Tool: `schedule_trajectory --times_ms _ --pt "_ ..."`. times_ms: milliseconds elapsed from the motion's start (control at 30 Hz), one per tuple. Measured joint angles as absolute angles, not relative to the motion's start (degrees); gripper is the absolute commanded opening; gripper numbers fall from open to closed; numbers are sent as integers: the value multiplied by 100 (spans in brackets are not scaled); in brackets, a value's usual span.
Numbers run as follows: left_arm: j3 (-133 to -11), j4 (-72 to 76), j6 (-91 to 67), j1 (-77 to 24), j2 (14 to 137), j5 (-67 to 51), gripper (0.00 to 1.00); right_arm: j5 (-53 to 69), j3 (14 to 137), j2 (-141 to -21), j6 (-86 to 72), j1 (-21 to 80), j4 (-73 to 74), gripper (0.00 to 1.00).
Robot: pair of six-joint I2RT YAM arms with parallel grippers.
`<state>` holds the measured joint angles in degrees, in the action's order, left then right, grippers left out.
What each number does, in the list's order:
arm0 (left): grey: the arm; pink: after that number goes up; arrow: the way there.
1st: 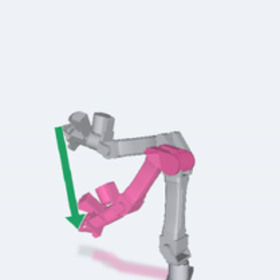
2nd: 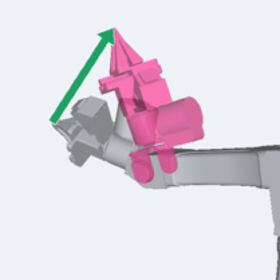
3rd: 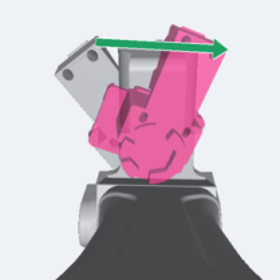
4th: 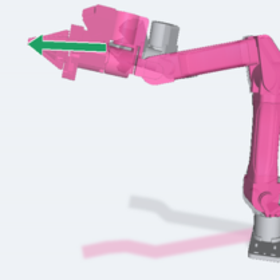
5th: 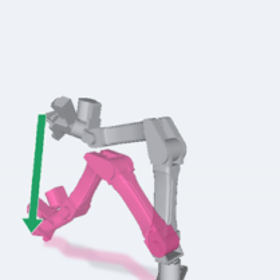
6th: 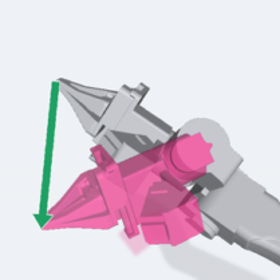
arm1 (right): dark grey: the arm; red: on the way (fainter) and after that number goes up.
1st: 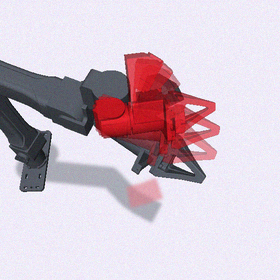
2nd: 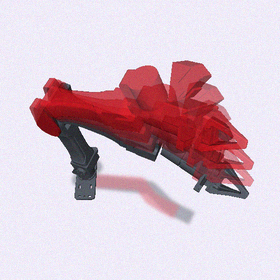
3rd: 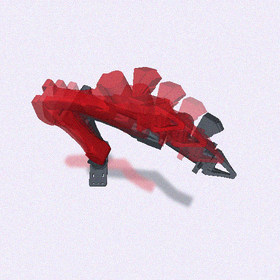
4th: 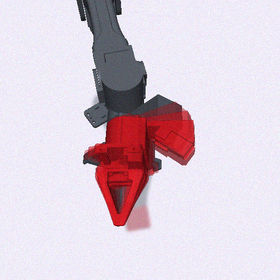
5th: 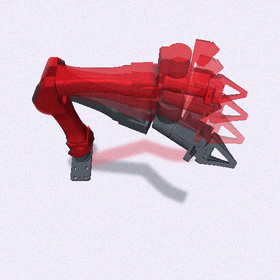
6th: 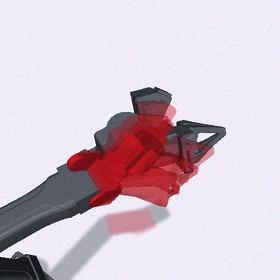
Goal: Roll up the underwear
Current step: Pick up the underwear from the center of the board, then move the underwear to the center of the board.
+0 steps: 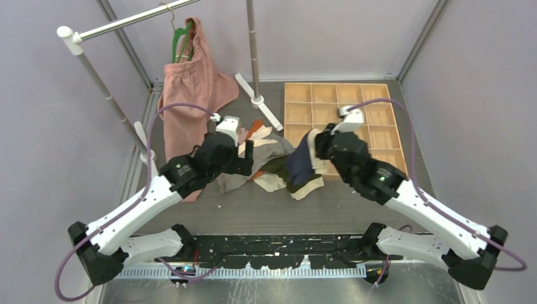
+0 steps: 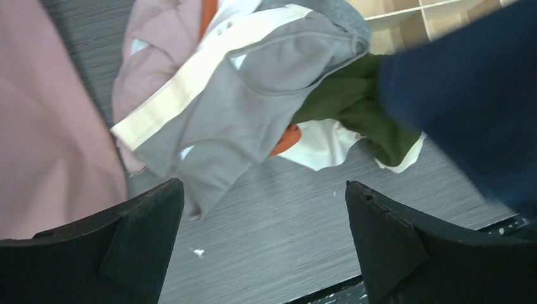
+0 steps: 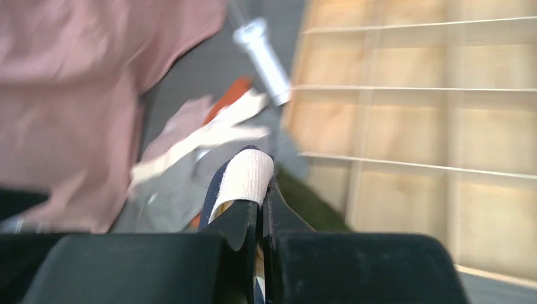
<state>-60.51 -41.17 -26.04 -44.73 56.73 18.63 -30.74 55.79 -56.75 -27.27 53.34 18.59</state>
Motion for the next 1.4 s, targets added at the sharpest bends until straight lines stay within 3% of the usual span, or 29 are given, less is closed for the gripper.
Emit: schedule_trajectory --times_ms 167,333,633,900,1067,1133,1200,1300,1400 --pt "-6211 -3605 -2834 -4947 6652 2176 100 -3986 5881 -4845 -3096 4313 3017 1" --pt "-6447 -3035 -2832 -4993 7826 2265 100 -4407 6005 -4305 -3148 4147 3747 1" --pt "-7137 -2248 -2429 -4991 9452 2073 100 -3885 5876 -4049 -3162 4139 4095 1" --pt "-7109 -1903 -2226 -4991 10066 1603 98 -3367 5607 -4049 -3159 4139 4104 1" --pt "-6834 -1638 -2294 -4978 10226 1391 60 -3240 5566 -4047 -3159 4139 4104 1" --pt "-6740 -1435 -2370 -4976 10226 1249 32 -3214 5557 -4047 -3155 4139 4095 1" --pt "-6681 -1240 -2449 -4991 10226 1105 15 -3190 5533 -4047 -3155 4139 4077 1" --pt "-6635 -1146 -2512 -4980 10173 1068 1 -3166 5513 -4051 -3157 4139 4075 1" --pt "-6598 -1135 -2528 -4947 10075 1046 1 -3142 5474 -4051 -3159 4139 4058 1"
